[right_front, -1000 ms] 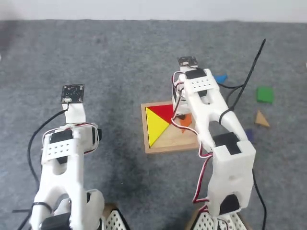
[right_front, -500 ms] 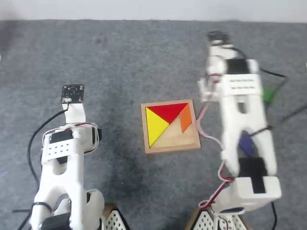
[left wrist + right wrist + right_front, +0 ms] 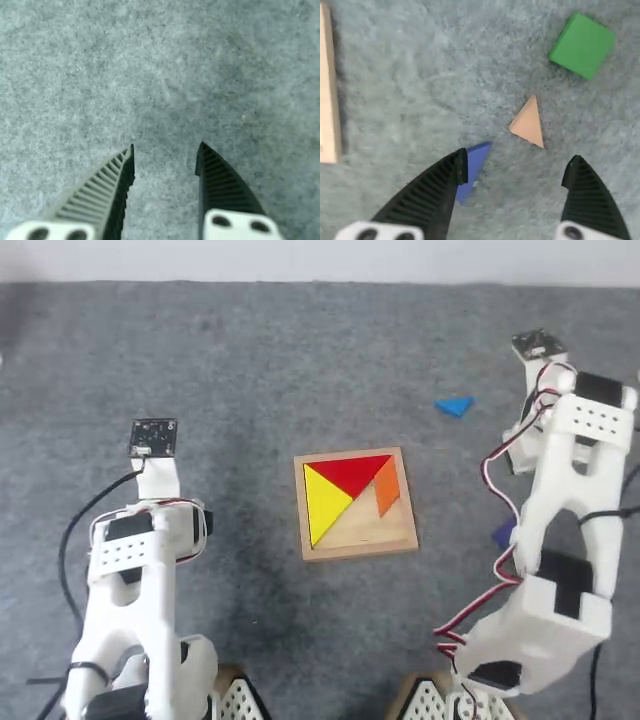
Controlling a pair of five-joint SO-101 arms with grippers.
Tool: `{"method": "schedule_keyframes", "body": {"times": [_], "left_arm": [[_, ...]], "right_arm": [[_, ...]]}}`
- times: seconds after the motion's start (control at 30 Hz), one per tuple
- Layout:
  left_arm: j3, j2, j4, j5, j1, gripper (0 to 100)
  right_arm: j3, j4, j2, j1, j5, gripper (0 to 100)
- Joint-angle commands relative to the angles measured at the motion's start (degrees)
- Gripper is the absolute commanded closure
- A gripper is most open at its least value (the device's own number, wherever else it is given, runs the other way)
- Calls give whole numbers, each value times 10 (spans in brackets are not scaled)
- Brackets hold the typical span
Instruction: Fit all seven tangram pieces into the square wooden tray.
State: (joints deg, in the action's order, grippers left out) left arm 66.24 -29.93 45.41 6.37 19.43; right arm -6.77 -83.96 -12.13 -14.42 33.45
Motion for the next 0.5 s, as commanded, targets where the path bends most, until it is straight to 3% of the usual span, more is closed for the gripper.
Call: {"method": "schedule_keyframes", "body": {"times": [0.0,0.17,0.47], "left_arm": [[1,-15,-18,14,-4,797],[1,-15,-18,14,-4,797],[3,-15,-18,14,-4,797]], "right_arm": [[31,56,-5,-23,65,690],[127,184,-22,-67,87,690],[179,217,-80,-66,87,692]]}}
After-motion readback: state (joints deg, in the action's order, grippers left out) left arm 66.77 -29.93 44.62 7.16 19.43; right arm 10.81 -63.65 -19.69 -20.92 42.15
